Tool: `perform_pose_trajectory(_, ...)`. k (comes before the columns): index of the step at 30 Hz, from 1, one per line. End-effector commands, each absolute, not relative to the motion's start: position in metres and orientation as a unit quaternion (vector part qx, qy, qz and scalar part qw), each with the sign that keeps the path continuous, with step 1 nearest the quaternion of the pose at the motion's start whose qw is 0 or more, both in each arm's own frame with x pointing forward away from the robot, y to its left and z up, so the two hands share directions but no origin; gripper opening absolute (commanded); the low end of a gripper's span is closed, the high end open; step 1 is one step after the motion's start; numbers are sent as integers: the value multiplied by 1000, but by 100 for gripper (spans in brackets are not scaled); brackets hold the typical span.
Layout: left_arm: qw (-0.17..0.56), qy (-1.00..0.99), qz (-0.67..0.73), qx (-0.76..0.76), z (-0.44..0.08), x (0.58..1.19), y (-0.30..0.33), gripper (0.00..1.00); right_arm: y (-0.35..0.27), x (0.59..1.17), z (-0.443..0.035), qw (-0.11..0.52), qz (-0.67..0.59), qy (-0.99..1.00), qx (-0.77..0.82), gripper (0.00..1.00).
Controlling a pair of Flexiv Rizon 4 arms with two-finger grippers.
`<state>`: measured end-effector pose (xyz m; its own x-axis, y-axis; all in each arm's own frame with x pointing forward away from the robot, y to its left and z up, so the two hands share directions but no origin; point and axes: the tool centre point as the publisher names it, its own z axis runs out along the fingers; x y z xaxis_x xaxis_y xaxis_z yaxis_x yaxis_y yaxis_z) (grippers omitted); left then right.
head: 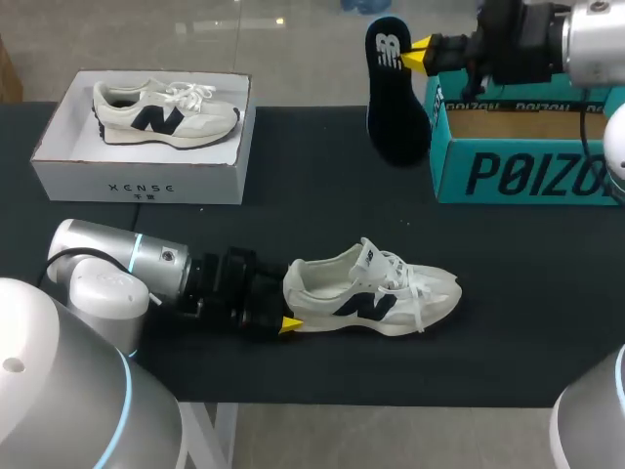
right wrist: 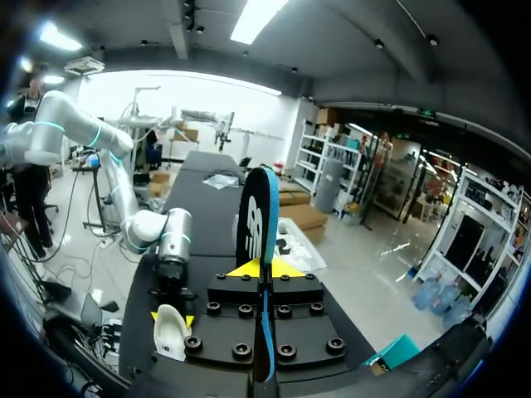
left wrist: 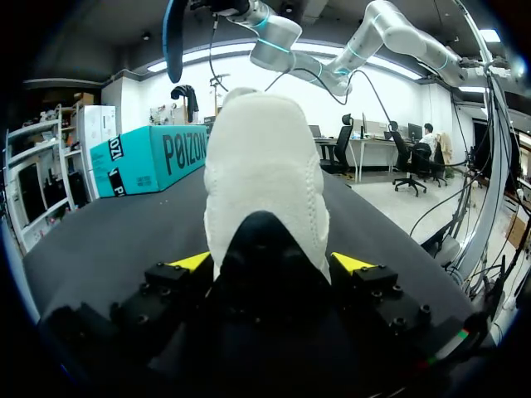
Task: Take the shoe out of the shoebox, open the shoe tongue, remove and reinsert the insole, then place the shoe into the shoebox
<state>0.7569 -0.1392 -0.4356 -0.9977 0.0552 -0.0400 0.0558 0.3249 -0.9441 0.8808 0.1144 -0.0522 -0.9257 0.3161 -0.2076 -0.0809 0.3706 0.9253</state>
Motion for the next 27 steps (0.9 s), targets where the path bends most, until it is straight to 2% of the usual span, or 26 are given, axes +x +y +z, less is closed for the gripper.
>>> perform_pose_trajectory(1,1,814,-580,34,-440,758,-141,0,119,890,-55,153,587,794,46,0)
perform_pose_trajectory(27,1,814,-580,34,-440,758,-141,0,114,886,-52,143,600,785,55,0)
